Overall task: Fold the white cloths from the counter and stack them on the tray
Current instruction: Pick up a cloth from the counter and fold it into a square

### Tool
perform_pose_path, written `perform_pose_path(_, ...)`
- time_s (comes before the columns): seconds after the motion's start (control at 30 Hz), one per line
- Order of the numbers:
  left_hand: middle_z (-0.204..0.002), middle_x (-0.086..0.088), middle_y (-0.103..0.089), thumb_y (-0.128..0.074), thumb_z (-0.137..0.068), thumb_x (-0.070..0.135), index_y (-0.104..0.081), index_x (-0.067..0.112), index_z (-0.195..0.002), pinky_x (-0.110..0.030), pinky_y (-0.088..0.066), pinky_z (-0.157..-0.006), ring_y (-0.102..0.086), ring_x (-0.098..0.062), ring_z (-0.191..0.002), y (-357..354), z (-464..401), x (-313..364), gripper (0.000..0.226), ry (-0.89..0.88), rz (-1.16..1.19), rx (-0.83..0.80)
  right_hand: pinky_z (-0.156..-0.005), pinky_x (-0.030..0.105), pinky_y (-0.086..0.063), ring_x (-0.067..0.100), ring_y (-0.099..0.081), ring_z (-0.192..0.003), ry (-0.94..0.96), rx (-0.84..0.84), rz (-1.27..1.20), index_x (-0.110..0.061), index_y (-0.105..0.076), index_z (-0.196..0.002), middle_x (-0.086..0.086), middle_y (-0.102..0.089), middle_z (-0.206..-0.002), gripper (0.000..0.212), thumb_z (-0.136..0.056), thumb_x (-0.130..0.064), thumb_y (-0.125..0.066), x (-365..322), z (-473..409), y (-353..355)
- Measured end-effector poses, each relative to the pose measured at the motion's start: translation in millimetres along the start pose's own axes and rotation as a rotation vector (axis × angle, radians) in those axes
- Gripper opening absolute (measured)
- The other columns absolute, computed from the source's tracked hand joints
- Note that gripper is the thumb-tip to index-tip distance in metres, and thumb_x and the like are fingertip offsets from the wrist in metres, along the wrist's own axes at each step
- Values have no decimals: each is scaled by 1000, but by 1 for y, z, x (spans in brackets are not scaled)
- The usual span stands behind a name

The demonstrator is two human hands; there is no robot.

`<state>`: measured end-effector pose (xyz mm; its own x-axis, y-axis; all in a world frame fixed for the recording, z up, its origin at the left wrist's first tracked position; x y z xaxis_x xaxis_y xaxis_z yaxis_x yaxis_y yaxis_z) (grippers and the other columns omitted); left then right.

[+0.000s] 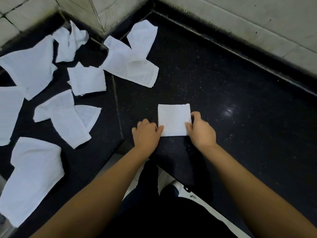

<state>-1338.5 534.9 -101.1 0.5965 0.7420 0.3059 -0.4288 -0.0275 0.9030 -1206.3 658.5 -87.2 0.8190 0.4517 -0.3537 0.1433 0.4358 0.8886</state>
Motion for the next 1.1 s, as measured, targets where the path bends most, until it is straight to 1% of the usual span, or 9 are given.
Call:
perform_pose_path(0.13,-105,-3,-53,-40,-97,41,-67,14,-89,-35,-33,-89,-46,-20,-101,0,1,-1,39,-55,-100,44,-72,34,-39,27,-59,-89,42,3,92,-12,-38,-129,10,-64,-105,37,-97,-30,-43,0,0,-3)
perform_pose_path(0.27,-106,-4,-56,-44,-95,44,-61,15,-96,-37,-33,-92,-48,-22,-104,11,-6,-1,34,4,13,89,-81,39,-47,29,-54,-110,-83,-4,-73,-8,-42,-132,12,-55,-123,44,-96,-33,-48,3,-14,10)
perform_pose_path(0.43,-128,-11,-49,-42,-95,45,-53,8,-121,-42,-32,-100,-42,-27,-121,18,-35,17,46,120,-44,-3,-69,33,-42,25,-56,-87,-234,-106,-90,-4,-50,-115,9,-60,-108,36,-94,-33,-50,-7,-37,12)
perform_pose_path(0.6,-126,-9,-49,-47,-94,25,-56,10,-115,-40,-32,-98,-42,-27,-119,11,-41,27,28,150,8,-79,-70,32,-44,22,-53,-79,-294,-200,-29,-10,-55,-101,3,-53,-86,14,-90,-16,-50,-14,-44,7)
perform_pose_path(0.73,-102,-6,-55,-50,-90,22,-56,11,-92,-39,-40,-90,-51,-27,-105,16,-37,20,12,160,232,-76,-57,26,-38,15,-50,-70,-253,-194,-268,-11,-49,-86,1,-52,-82,8,-87,-18,-53,-9,-39,9)
perform_pose_path(0.83,-75,4,-47,-55,-88,16,-48,12,-79,-28,-40,-66,-51,-19,-83,30,-31,22,12,153,567,-67,-57,25,-40,14,-52,-73,-239,-144,-621,-13,-50,-81,0,-55,-82,10,-86,-15,-59,-5,-30,21)
perform_pose_path(0.93,-85,3,-52,-58,-87,11,-53,11,-95,-21,-38,-57,-51,-13,-81,45,-20,31,10,164,820,-85,-75,32,-53,21,-63,-85,-252,-164,-930,-12,-59,-86,10,-67,-97,5,-86,-8,-62,5,-17,35)
perform_pose_path(1.03,-107,-2,-59,-61,-86,7,-50,9,-124,-26,-49,-71,-58,-15,-92,49,-6,40,39,183,1002,-167,-78,33,-55,22,-66,-86,-225,-200,-1078,-7,-64,-93,12,-69,-100,7,-87,-5,-61,17,1,45)
perform_pose_path(1.1,-118,-10,-62,-60,-87,3,-52,3,-126,-31,-52,-78,-61,-22,-100,46,5,46,40,193,1079,-248,-75,31,-55,19,-65,-83,-204,-184,-1139,-9,-64,-91,9,-69,-96,6,-89,-6,-59,24,16,51)
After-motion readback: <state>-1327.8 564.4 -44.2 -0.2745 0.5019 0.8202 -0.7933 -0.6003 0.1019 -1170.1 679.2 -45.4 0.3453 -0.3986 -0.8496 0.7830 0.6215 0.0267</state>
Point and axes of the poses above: each hand's wrist, its own z-axis away from the middle knuckle, its own y-axis out of the back of the hand, x = y × z, the point moved 5 cm from there along -z, towards the middle knuckle
